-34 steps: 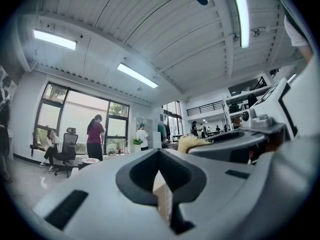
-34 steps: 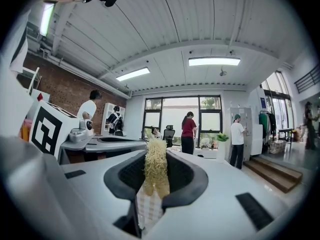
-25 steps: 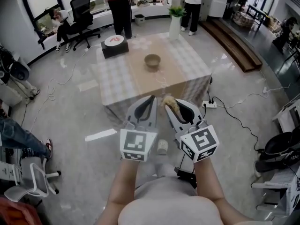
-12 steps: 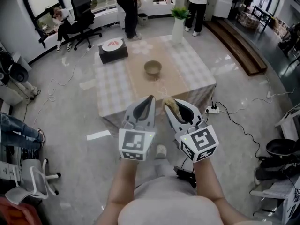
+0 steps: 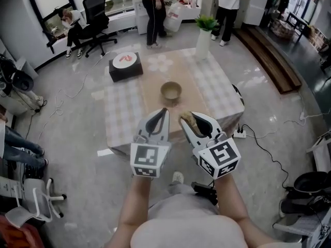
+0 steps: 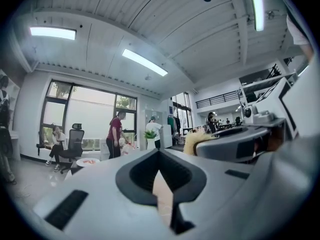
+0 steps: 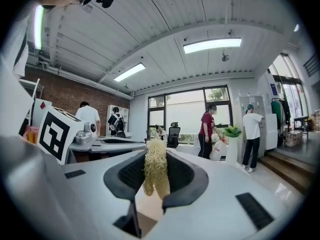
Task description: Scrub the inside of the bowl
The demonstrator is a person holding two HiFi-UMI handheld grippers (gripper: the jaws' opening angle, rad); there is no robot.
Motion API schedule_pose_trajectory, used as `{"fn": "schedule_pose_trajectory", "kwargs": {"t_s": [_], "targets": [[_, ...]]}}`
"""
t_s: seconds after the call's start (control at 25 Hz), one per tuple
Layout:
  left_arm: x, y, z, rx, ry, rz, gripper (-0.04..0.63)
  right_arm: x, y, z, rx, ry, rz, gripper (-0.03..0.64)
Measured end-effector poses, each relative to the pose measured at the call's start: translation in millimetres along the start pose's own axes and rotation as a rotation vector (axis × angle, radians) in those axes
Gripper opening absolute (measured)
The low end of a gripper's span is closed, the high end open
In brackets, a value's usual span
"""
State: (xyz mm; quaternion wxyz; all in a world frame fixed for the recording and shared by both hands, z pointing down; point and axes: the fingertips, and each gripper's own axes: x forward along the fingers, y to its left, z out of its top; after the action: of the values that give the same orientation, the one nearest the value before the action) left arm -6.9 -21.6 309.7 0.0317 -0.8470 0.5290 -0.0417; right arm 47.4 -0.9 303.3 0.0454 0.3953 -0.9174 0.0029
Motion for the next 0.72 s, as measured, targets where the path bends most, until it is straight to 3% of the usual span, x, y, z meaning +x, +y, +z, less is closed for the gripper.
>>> {"fn": "schedule_pose_trajectory", "kwargs": {"t_s": [0.4,0.72], "targets": [[50.9,28.3,-16.9,-0.029,0.044,0.042,0.009,42.2,-46.1,-8.1,0.006,0.032,0.045,0.1],[68.4,36.6,-32.4,-0.028,0.086,0.01,0.011,60.9,-67.9,-20.5,0.048,0.045,0.046,0.1]]}}
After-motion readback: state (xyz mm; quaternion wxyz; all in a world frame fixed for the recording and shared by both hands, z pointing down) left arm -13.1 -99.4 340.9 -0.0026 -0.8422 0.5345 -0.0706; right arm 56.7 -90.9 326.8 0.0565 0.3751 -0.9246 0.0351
